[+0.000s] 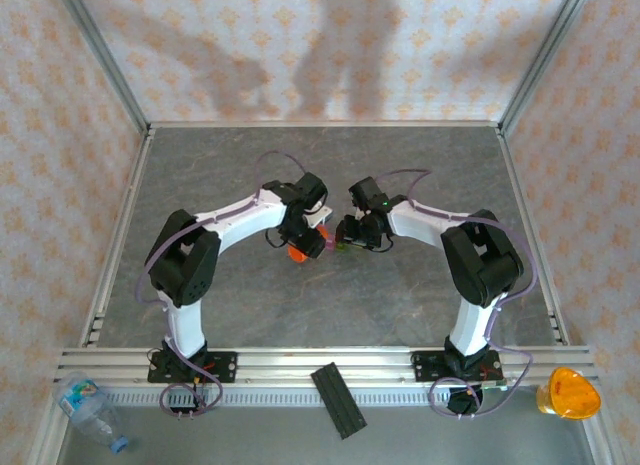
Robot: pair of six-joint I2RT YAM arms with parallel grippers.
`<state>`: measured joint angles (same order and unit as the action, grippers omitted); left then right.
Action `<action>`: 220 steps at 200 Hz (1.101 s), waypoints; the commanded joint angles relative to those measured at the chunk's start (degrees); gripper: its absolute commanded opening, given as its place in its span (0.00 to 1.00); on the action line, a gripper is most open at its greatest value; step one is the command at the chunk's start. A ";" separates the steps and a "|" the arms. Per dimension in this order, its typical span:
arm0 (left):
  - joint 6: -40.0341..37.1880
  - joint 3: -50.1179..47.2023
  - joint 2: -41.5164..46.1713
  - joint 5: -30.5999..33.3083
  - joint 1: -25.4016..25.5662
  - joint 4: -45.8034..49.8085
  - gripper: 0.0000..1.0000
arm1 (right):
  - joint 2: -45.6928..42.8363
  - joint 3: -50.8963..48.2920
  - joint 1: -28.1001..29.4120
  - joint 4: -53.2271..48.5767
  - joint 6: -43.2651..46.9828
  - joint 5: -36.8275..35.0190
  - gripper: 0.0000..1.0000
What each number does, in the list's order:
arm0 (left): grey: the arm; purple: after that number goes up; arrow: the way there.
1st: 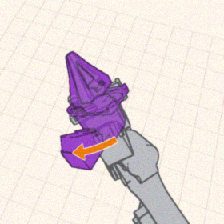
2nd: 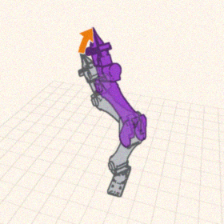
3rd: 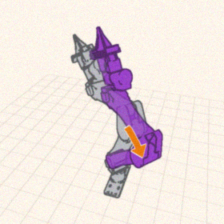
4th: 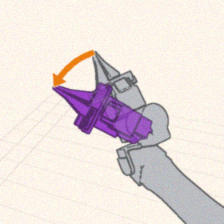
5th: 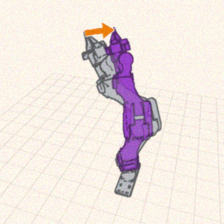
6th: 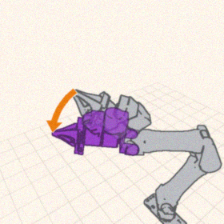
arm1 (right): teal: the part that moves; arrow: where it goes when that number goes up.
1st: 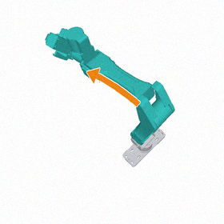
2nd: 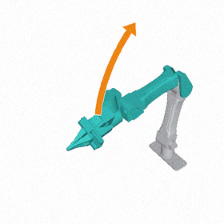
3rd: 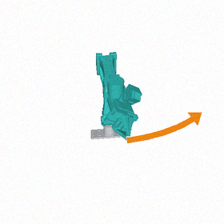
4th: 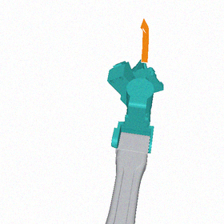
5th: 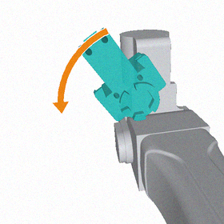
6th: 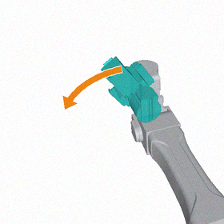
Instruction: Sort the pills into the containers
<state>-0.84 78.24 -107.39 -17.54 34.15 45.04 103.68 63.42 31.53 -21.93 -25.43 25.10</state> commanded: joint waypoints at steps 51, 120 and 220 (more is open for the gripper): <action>2.80 -7.85 7.38 0.69 0.23 -8.84 0.00 | 2.85 -0.31 0.64 -4.35 0.27 -3.56 0.43; 5.49 -16.82 13.47 -0.58 0.30 -21.63 0.00 | 2.10 0.48 0.71 -4.70 0.16 -3.37 0.44; 7.43 -28.78 19.03 -1.49 0.30 -39.34 0.00 | 0.36 1.82 0.64 -5.70 -0.31 -3.68 0.48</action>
<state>5.39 51.75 -91.05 -19.03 34.15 13.56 103.77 64.47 31.59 -23.99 -25.47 24.34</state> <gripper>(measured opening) 0.509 0.469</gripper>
